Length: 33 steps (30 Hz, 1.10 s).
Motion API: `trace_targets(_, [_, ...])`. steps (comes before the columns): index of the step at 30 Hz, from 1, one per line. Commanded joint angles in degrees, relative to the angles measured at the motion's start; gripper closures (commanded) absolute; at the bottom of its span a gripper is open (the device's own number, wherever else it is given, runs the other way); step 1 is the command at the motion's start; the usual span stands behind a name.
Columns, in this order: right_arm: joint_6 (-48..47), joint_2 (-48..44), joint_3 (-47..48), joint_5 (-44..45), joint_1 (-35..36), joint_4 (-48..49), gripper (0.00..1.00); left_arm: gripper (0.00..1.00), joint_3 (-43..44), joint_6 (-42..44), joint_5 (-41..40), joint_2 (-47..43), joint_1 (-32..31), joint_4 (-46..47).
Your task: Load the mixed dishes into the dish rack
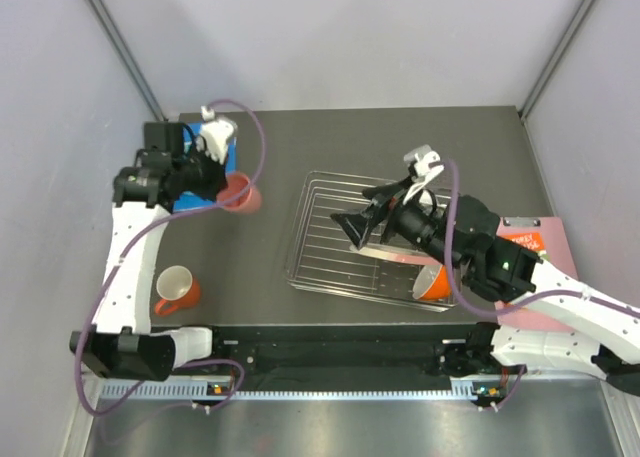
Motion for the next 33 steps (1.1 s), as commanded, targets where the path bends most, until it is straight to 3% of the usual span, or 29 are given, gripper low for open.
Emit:
trace_targets(1, [22.0,1.1,-5.1,-25.8,-10.9,19.9,0.00,1.00,12.5,-6.4,12.9,-5.0,0.3,0.2])
trace_targets(2, [25.8,1.6,-6.4,-30.6,-13.5,23.2,0.00,1.00,13.3,-7.5,19.7,-5.9,0.3,1.3])
trace_targets(3, [31.8,2.0,-7.7,-31.4,-13.9,26.0,0.00,1.00,12.7,-9.0,22.4,-8.3,0.3,6.4])
trace_targets(7, [39.6,4.1,-12.7,-35.4,-14.8,43.7,0.00,1.00,4.8,-21.9,33.1,-14.9,0.3,23.4])
trace_targets(10, [45.6,7.9,-13.1,-38.8,-15.0,52.8,0.00,1.00,1.0,-34.6,39.0,-15.4,0.3,34.2])
trace_targets(13, [51.0,12.3,-12.7,-42.5,-15.2,61.4,0.00,1.00,-6.3,-53.6,43.6,-16.2,0.3,44.1])
trace_targets(14, [52.1,13.4,-12.3,-44.4,-15.1,62.9,0.00,1.00,-8.2,-57.3,45.4,-16.5,0.3,52.9])
trace_targets(15, [54.5,14.4,-12.1,-44.8,-15.1,64.5,0.00,1.00,-9.6,-60.0,46.1,-16.5,0.4,55.5])
trace_targets(19, [58.4,18.3,-12.5,-44.6,-15.1,72.1,0.00,1.00,-10.6,-63.4,47.0,-16.2,0.4,56.5])
trace_targets(33, [58.0,23.2,-10.5,-45.1,-14.8,71.4,0.00,1.00,-12.2,-65.5,48.0,-16.9,0.4,60.2])
